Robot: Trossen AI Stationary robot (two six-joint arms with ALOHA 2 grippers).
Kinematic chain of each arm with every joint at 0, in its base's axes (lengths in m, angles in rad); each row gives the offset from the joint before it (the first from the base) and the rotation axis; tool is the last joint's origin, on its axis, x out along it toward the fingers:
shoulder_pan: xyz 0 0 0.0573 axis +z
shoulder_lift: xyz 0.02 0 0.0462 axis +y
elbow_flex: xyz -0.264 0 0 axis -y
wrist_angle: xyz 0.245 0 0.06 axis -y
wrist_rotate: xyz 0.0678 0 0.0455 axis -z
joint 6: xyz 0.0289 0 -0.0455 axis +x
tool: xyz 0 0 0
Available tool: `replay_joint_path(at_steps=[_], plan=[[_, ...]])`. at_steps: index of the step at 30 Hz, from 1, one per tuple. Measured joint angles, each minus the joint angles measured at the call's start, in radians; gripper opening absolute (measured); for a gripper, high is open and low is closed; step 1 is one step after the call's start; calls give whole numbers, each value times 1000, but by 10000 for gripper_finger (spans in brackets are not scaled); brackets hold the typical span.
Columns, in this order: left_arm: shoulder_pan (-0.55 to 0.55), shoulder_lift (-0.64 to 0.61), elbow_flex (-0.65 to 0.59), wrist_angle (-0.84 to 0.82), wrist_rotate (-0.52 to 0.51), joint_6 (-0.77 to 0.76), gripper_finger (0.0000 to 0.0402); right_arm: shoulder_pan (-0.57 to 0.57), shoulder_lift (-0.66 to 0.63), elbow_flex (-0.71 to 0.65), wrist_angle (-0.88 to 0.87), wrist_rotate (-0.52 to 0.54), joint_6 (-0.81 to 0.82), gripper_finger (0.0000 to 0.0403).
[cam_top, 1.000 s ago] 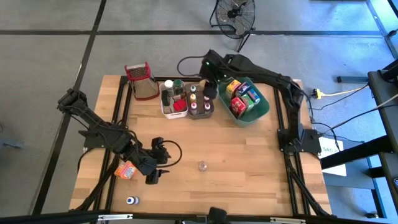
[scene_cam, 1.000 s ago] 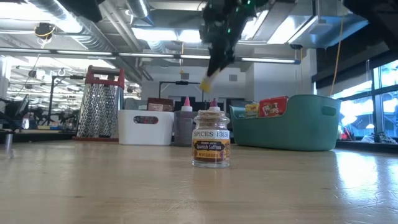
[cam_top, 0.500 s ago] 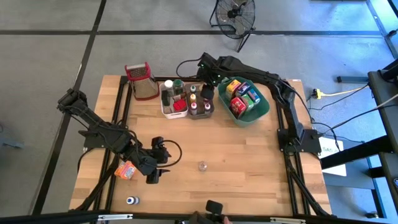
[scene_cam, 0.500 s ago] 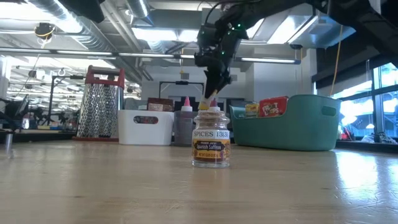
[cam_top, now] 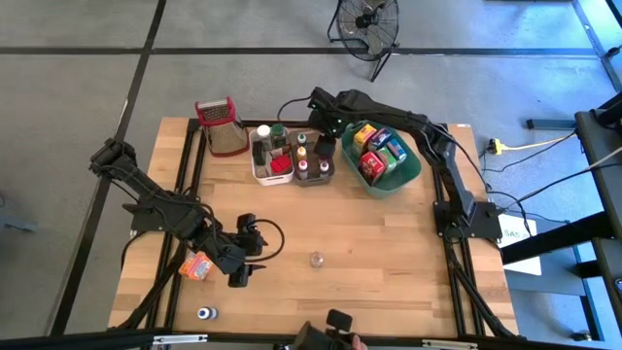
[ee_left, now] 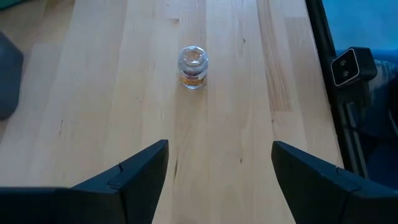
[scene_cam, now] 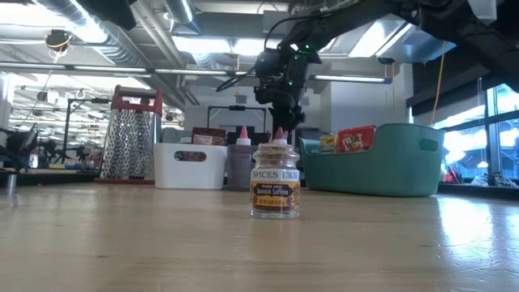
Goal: Pick & Place Kitchen Items
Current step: Put the yellow food coloring bottle into the middle black transparent bin
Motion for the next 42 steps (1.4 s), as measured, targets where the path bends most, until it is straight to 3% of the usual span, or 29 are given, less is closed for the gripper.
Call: replay_joint_path(at_steps=[9,42], plan=[[0,0,0,0,0,8,281,-18,6,0,-63,0,12,149],[0,0,0,0,0,6,281,-20,49,-1,-18,4,14,172]])
